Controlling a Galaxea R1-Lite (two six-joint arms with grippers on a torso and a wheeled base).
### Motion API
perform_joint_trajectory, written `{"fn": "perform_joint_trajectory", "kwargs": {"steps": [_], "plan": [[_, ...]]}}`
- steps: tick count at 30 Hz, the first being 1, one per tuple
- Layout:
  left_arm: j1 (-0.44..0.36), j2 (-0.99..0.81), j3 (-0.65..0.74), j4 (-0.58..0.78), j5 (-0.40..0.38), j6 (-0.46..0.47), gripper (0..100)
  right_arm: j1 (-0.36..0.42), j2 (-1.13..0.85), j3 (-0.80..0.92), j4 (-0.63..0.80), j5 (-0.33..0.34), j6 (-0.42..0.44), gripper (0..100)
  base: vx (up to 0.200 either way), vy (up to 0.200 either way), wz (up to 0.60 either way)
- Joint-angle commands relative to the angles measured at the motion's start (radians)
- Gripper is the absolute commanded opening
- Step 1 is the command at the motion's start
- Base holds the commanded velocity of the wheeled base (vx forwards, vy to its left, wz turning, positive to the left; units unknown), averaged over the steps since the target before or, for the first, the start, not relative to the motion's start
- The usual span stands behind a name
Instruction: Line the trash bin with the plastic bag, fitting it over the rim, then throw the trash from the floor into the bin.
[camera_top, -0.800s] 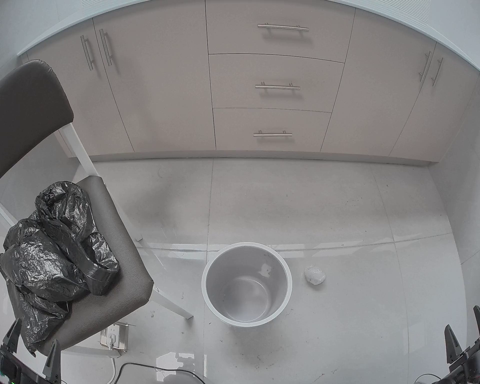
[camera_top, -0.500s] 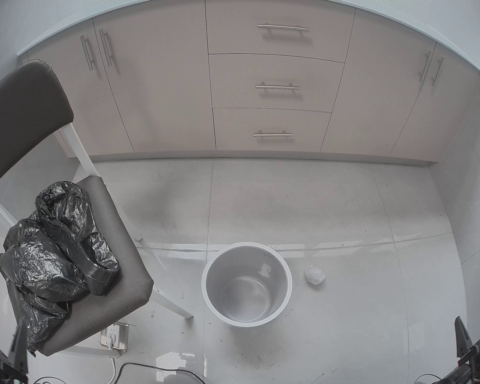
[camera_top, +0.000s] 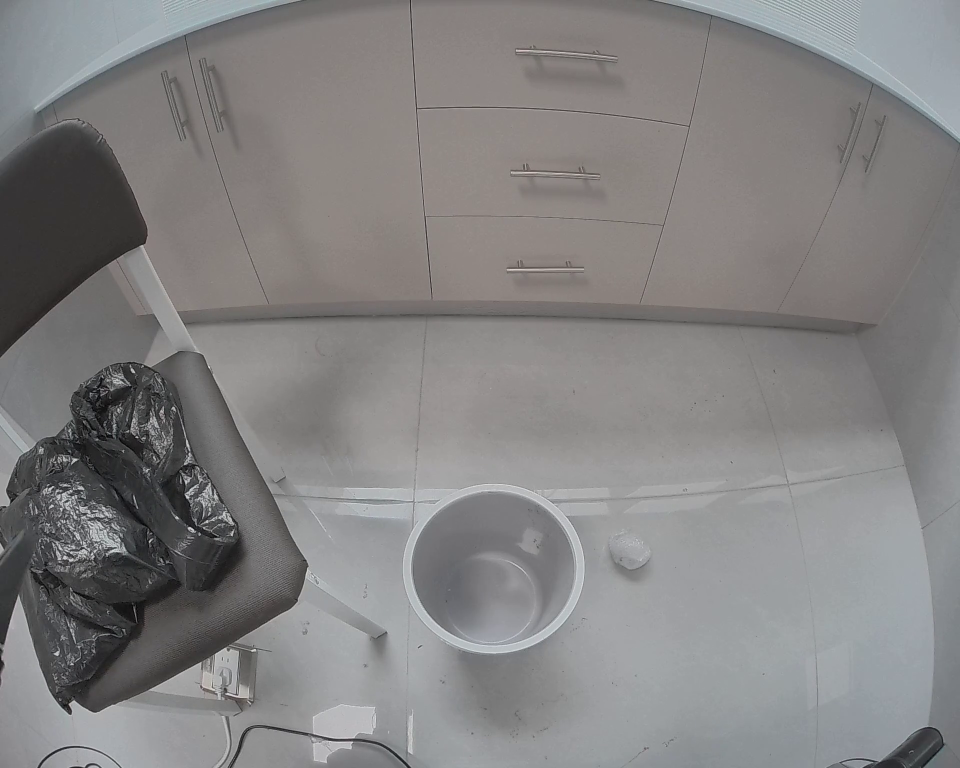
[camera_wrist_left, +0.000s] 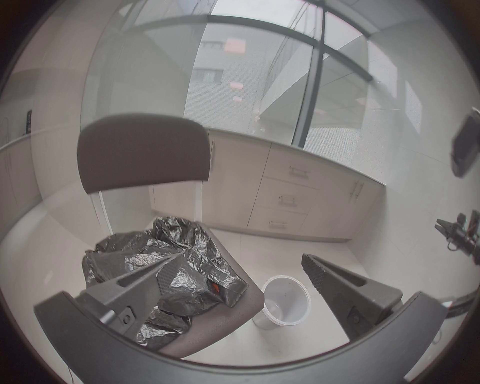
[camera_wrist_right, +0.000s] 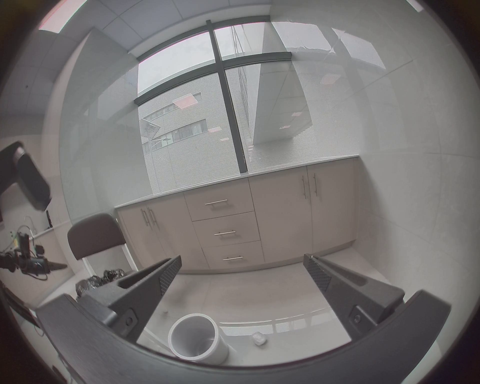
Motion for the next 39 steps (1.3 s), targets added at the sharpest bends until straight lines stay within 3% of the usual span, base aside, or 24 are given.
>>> {"fn": "perform_joint_trajectory", "kwargs": {"steps": [1,4,8,14,16,28,39], "plan": [[-0.283,0.919,-0.354,0.034,0.256,-0.334,100,0.123,0.706,0.051,-0.441,0.002,0.183,100,0.000,0.000,0.00],[-0.340,1.022,-0.374,0.036,0.299,-0.373,100,0.165,0.814,0.088,-0.547,-0.062,0.215,100,0.000,0.000,0.00],[-0.356,1.077,-0.376,0.053,0.304,-0.377,100,0.186,0.923,0.127,-0.667,-0.128,0.211,100,0.000,0.000,0.00],[-0.356,1.154,-0.416,0.105,0.304,-0.479,100,0.178,0.979,0.137,-0.727,-0.133,0.215,100,0.000,0.000,0.00],[-0.356,1.174,-0.451,0.142,0.304,-0.565,100,0.178,0.981,0.137,-0.728,-0.133,0.217,100,0.000,0.000,0.00],[-0.408,0.955,-0.451,0.268,0.304,-0.669,100,0.178,0.975,0.137,-0.728,-0.133,0.217,100,0.000,0.000,0.00],[-0.400,0.770,-0.442,0.344,0.304,-0.689,100,0.178,0.975,0.139,-0.728,-0.133,0.219,100,0.000,0.000,0.00]]}}
